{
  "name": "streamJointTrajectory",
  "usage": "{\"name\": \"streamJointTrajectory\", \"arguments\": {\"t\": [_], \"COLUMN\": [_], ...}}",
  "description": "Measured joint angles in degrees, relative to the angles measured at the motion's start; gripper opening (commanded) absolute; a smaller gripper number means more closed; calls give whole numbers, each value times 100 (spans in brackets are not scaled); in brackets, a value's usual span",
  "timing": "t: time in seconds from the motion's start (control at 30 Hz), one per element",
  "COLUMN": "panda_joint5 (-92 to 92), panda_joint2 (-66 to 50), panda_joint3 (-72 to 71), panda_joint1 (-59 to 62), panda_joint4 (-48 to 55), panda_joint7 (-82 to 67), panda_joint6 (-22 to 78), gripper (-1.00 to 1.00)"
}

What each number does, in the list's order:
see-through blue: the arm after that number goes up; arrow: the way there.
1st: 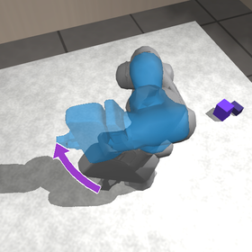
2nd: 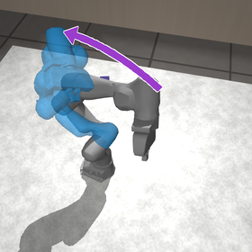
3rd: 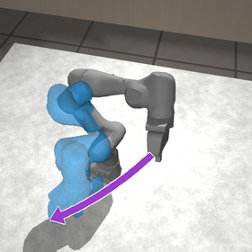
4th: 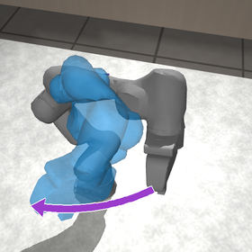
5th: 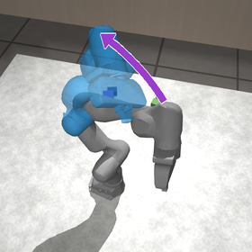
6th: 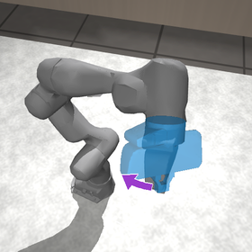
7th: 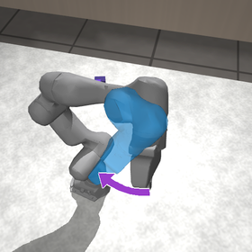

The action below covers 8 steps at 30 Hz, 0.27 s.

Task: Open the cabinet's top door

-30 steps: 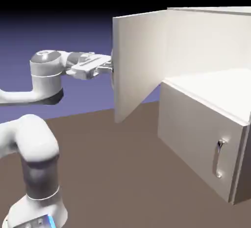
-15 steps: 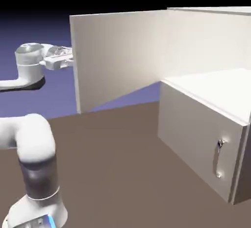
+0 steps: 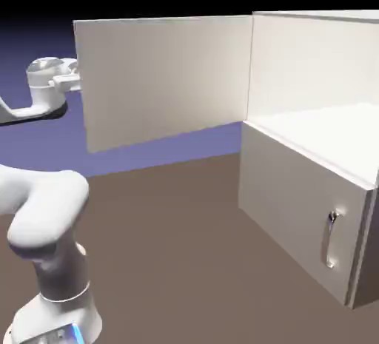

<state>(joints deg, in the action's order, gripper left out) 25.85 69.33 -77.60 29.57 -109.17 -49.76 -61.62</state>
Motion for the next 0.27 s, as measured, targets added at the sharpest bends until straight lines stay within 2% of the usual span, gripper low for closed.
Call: {"name": "streamJointTrajectory", "arguments": {"t": [0.27], "panda_joint5": [-139], "panda_joint2": [218], "panda_joint3": [-433], "panda_joint1": [1277], "panda_joint4": [1660], "panda_joint7": [-396], "panda_joint6": [1049], "gripper": [-100]}}
